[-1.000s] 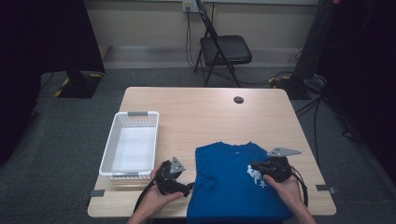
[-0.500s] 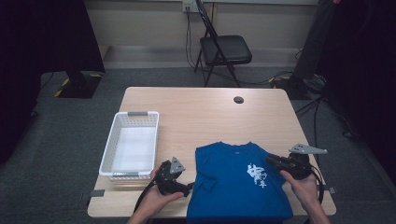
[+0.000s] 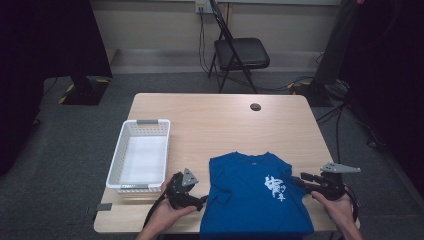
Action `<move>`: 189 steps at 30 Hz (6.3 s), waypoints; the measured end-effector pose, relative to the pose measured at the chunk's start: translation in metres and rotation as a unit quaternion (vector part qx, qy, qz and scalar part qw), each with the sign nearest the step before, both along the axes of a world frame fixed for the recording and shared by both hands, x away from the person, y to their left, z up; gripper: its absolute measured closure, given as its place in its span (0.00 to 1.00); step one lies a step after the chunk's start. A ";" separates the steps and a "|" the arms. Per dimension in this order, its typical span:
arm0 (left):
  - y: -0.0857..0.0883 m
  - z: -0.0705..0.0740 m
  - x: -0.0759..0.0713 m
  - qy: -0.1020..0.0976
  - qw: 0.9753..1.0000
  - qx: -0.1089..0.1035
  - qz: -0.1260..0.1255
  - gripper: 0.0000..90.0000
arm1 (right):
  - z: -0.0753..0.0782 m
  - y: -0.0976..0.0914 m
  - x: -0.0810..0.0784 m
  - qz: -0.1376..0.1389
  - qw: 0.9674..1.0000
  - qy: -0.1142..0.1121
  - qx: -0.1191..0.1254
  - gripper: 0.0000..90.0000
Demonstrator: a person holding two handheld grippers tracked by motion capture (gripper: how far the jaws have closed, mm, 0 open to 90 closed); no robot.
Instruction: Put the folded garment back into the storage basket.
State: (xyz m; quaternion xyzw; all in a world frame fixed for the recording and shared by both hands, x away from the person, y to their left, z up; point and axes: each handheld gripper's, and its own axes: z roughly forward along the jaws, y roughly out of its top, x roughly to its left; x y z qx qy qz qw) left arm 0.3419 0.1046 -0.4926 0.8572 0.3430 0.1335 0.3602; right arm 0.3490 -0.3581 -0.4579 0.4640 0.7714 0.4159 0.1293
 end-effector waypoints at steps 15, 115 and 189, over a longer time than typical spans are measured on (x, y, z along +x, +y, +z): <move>0.000 0.000 0.000 0.000 1.000 0.000 -0.001 0.10 | -0.014 0.004 0.004 0.008 1.000 0.022 -0.016 0.93; -0.046 0.012 -0.022 0.046 0.992 -0.032 -0.113 0.45 | -0.022 0.088 -0.037 0.096 0.990 -0.008 -0.107 0.54; -0.034 0.007 0.018 0.040 0.994 -0.064 -0.076 0.91 | -0.019 0.081 0.014 0.097 0.995 -0.001 -0.027 0.92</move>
